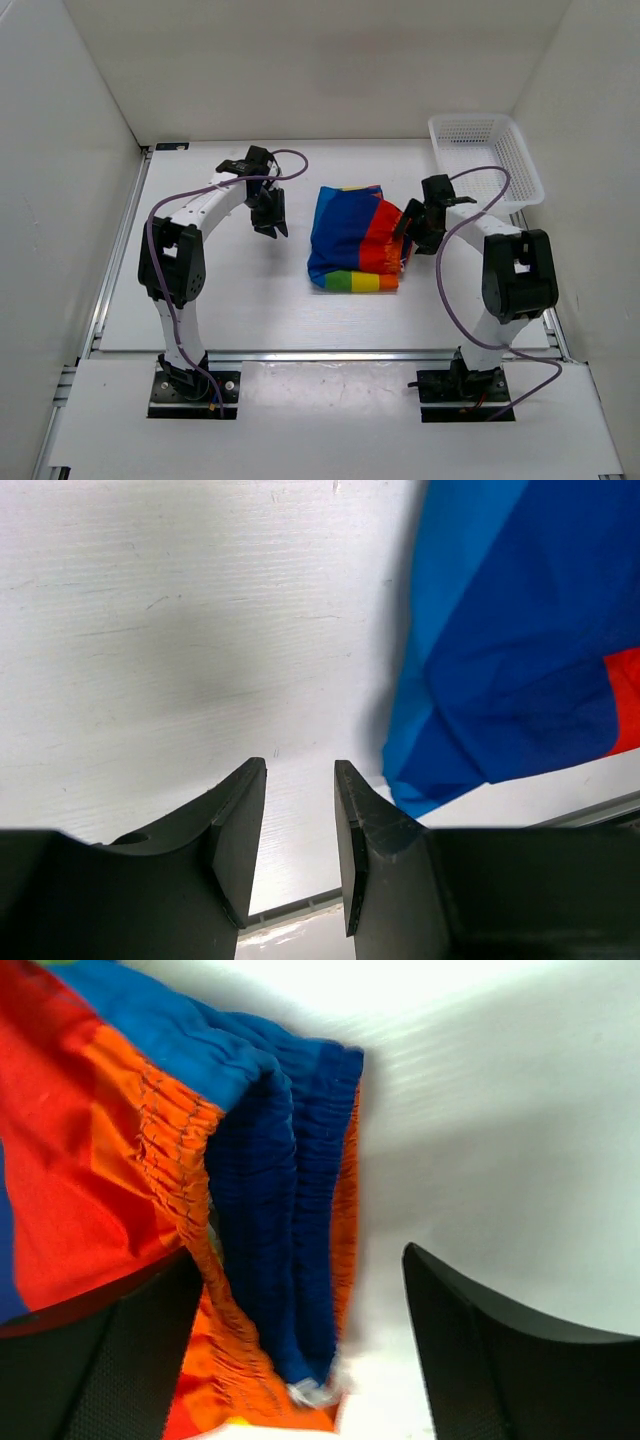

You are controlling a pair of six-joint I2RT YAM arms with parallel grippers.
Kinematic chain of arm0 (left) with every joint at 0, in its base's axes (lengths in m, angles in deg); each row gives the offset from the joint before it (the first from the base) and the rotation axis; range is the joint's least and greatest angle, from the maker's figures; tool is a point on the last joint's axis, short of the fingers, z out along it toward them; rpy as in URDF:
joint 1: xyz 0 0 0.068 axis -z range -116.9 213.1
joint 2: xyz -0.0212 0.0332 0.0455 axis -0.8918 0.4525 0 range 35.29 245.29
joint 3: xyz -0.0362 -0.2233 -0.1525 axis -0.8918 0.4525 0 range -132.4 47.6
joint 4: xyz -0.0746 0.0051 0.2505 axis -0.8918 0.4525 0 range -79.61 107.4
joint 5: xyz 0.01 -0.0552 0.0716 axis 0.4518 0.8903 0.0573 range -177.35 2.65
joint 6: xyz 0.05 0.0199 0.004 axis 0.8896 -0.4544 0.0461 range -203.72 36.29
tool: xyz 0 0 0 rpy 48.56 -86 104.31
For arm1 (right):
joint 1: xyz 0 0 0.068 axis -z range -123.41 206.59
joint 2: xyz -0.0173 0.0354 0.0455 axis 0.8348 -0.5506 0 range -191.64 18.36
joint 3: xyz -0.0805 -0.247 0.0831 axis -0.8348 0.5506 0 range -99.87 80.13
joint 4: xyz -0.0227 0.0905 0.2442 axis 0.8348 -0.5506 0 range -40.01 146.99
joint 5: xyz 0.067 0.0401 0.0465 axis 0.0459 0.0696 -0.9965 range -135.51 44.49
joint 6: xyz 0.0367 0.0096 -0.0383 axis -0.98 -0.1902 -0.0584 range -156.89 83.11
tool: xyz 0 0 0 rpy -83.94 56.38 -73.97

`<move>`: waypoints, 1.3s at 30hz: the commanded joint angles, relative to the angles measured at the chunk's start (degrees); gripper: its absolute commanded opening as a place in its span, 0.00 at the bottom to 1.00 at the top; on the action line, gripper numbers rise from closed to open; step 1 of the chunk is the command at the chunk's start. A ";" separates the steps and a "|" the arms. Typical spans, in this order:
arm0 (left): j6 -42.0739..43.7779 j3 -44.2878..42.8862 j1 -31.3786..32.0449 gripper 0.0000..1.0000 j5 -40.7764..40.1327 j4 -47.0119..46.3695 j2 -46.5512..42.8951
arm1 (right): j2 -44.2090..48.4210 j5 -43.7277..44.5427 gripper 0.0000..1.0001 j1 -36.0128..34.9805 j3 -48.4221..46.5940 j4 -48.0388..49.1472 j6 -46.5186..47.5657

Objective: Fold and stack the shorts
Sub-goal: Fold the shorts

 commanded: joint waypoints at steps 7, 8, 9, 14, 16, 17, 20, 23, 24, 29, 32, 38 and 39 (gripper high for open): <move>0.66 -2.10 0.82 0.43 0.74 -0.75 -0.06 | -6.36 -15.50 0.25 0.41 -0.57 12.55 0.83; 0.66 -2.10 0.82 0.43 0.74 -0.75 -0.06 | -6.36 -16.19 0.16 0.40 -1.09 12.55 1.52; 0.66 -2.10 0.82 0.43 0.74 -0.75 -0.58 | -6.88 -16.20 0.09 -1.16 -2.49 11.94 2.14; 0.66 -2.10 0.20 0.43 0.21 -0.75 -0.59 | -9.60 -15.58 0.00 -6.44 -8.56 8.51 4.07; 0.66 -2.62 0.20 0.43 0.82 -0.75 -0.59 | -11.36 -15.58 0.03 -8.55 -12.51 6.06 5.13; 0.66 -2.63 0.20 0.43 0.83 -0.75 -1.11 | -11.37 -14.98 0.04 -9.08 -14.00 4.91 5.83; 0.66 -2.63 0.20 0.43 1.35 -0.75 -1.82 | -11.98 -14.35 0.19 -10.41 -18.58 1.05 8.99; 0.66 -1.84 0.20 0.43 0.83 -0.75 -2.35 | -11.37 -10.59 0.77 -11.55 -23.33 -5.18 11.90; 0.14 -1.84 0.20 0.43 -0.04 -0.75 -2.35 | -9.63 -9.01 0.83 -11.55 -23.34 -5.99 12.51; -1.88 2.02 -0.32 0.13 -1.90 -1.71 -1.74 | -5.48 -3.19 0.63 -12.24 -21.32 -5.74 9.80; -1.88 2.65 -0.32 0.10 -1.90 -3.73 0.63 | -9.50 -6.00 0.20 -14.35 -22.01 -4.42 9.18; -0.48 -0.07 -0.32 0.10 -2.43 -4.27 7.49 | -21.38 -7.94 0.00 -15.50 -23.86 -2.30 7.24; 0.04 -0.86 -0.32 0.10 -3.03 -4.27 7.50 | -21.91 -6.63 0.00 -15.50 -23.86 -2.30 7.24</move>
